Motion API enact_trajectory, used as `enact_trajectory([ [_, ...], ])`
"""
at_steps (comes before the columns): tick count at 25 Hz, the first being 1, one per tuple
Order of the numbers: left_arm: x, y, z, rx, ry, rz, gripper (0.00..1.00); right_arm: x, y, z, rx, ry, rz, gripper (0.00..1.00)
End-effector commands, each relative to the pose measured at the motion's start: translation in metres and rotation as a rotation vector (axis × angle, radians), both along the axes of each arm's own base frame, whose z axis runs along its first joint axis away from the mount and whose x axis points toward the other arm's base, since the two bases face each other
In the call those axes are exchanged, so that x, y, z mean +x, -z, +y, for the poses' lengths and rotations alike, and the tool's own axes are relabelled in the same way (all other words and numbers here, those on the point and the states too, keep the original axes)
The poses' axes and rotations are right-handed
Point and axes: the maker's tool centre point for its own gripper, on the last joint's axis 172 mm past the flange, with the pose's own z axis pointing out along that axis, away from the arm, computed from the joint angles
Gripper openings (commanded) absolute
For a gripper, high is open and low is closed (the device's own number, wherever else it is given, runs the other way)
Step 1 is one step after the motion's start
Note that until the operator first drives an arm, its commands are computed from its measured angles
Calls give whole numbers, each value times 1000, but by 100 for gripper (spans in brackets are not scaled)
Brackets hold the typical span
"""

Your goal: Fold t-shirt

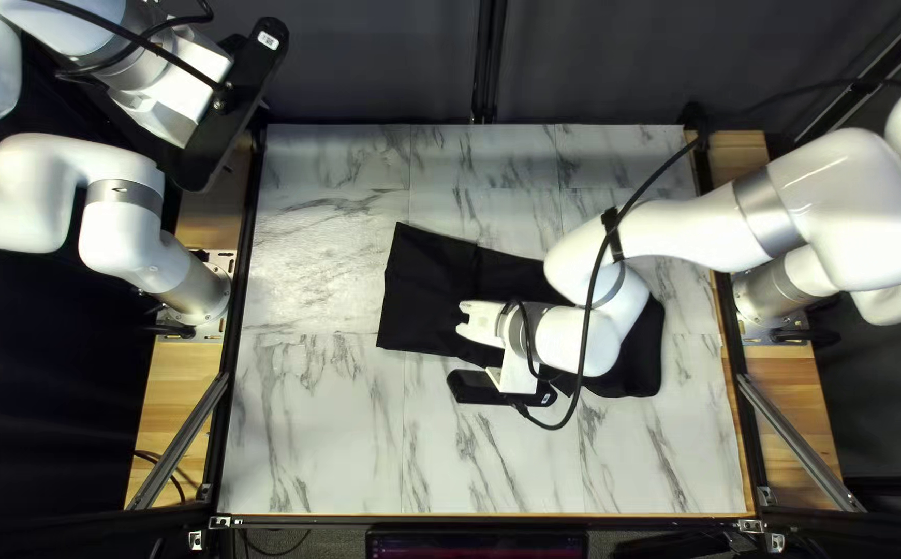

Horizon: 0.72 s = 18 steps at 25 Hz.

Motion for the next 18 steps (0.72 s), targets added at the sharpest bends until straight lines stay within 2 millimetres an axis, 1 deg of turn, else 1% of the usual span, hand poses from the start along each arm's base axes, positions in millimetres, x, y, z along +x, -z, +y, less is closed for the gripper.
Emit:
enact_trajectory([
  [1, 0, 0, 0, 0, 0, 0, 100, 0, 13, 8, 26, -15, 5, 4],
  [2, 0, 0, 0, 0, 0, 0, 100, -1, 15, 8, 31, -16, 5, 35],
  [3, 0, 0, 0, 0, 0, 0, 100, -2, 17, 9, 41, -15, 5, 85],
  [5, 0, 0, 0, 0, 0, 0, 100, -4, 18, 8, 51, -11, 5, 100],
  [10, 0, 0, 0, 0, 0, 0, 100, -18, 19, 0, 74, 14, 4, 100],
  [12, 0, 0, 0, 0, 0, 0, 100, -23, 23, -3, 81, 24, 4, 100],
  [15, 0, 0, 0, 0, 0, 0, 100, -26, 28, -10, 86, 34, 2, 100],
  [18, 0, 0, 0, 0, 0, 0, 100, -25, 29, -17, 84, 42, -4, 100],
])
